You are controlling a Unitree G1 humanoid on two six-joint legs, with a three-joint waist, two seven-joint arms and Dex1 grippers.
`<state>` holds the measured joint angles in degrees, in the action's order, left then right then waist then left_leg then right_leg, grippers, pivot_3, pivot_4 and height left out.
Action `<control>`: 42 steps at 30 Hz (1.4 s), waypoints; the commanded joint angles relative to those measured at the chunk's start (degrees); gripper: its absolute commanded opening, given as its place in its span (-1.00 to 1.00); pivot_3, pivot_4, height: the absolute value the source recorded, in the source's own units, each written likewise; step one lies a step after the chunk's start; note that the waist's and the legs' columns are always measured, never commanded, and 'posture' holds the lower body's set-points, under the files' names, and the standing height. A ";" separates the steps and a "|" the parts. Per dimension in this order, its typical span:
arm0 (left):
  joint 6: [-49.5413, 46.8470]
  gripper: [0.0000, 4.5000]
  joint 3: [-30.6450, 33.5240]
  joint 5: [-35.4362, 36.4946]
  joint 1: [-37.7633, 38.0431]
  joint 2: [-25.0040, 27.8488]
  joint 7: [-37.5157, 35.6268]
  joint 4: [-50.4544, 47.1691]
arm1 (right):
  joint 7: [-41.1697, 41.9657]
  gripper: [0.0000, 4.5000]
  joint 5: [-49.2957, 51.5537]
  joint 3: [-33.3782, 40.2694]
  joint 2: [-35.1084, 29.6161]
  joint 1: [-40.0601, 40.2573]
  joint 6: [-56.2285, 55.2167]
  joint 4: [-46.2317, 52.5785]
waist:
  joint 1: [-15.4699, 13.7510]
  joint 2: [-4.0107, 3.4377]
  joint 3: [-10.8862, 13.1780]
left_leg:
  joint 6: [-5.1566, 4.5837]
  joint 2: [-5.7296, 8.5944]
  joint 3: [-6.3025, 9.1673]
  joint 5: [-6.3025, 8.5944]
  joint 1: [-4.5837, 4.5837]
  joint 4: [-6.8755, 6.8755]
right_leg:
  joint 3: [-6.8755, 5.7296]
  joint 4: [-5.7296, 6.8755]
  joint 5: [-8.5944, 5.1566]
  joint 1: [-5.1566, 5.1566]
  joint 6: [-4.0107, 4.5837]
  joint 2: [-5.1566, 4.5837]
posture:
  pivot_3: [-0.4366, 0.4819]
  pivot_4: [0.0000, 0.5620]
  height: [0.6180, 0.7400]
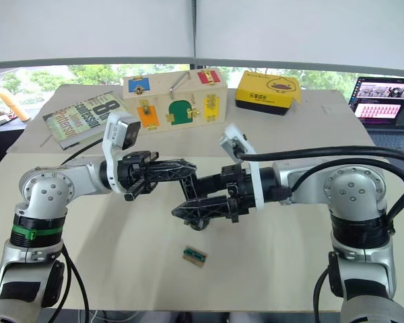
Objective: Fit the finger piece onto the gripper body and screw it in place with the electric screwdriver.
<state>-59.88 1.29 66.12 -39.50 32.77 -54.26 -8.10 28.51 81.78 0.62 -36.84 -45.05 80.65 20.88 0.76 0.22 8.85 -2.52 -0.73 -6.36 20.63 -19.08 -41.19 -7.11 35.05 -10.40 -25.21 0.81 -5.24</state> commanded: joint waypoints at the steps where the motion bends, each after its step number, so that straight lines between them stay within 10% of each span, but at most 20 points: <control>1: 0.51 -1.00 1.03 -0.44 -0.01 -0.29 -0.48 -1.69 | -0.75 0.98 1.07 0.04 -0.13 -1.44 -0.71 0.59 | -0.03 0.00 0.00 | 0.00 0.00 0.00 0.00 0.00 0.00 | 0.00 0.00 0.00 0.00 0.00 0.00 | -0.05 -0.47 1.00; 14: 2.00 -1.00 0.47 -2.35 2.26 -0.42 -2.94 -4.48 | -4.48 -0.82 2.19 0.15 1.88 -1.82 -2.25 0.10 | 0.01 0.00 0.00 | 0.00 0.00 0.00 0.00 -0.01 0.00 | 0.01 0.00 0.00 0.00 0.00 -0.01 | -0.05 -0.47 1.00; 17: 1.25 -1.00 1.00 -2.06 2.56 -0.04 -2.46 -4.72 | -4.25 -0.82 1.49 0.29 1.99 -1.47 -2.75 0.69 | -0.01 0.00 0.00 | 0.00 -0.01 -0.01 0.00 -0.01 0.00 | 0.00 0.00 0.00 -0.01 0.00 0.00 | -0.05 -0.47 1.00; 27: 12.10 0.97 4.70 -12.47 2.41 9.71 -10.19 -1.16 | 10.30 -0.82 -7.76 5.46 -4.53 9.41 -13.86 9.26 | -0.07 0.02 0.01 | 0.00 0.02 -0.01 0.00 -0.06 0.04 | -0.05 -0.06 -0.01 -0.04 -0.02 0.00 | -0.05 -0.47 1.00; 33: 41.51 1.00 0.12 -32.43 10.99 16.26 -26.35 8.56 | 22.03 -0.82 -20.02 5.36 -7.69 20.58 -28.08 13.55 | 0.04 0.01 0.01 | 0.01 0.03 -0.23 0.01 0.08 0.20 | 0.06 -0.10 -0.04 -0.04 -0.04 0.03 | -0.05 -0.47 1.00; 42: 60.48 1.00 -3.93 -43.19 17.96 8.17 -27.48 17.93 | 35.38 -0.83 -36.63 0.00 -3.83 29.06 -50.48 10.40 | -0.59 0.05 0.03 | 0.02 0.01 -0.26 0.00 -0.02 0.09 | 0.03 -0.11 -0.05 -0.07 -0.04 -0.05 | -0.05 -0.47 1.00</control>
<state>-1.63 -2.21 23.99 -21.31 41.60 -82.32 9.73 62.16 46.15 0.21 -40.95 -15.49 33.94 31.13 0.16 0.27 8.88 -2.50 -0.73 -6.63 20.64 -19.15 -41.23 -7.10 34.95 -10.45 -25.29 0.77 -5.29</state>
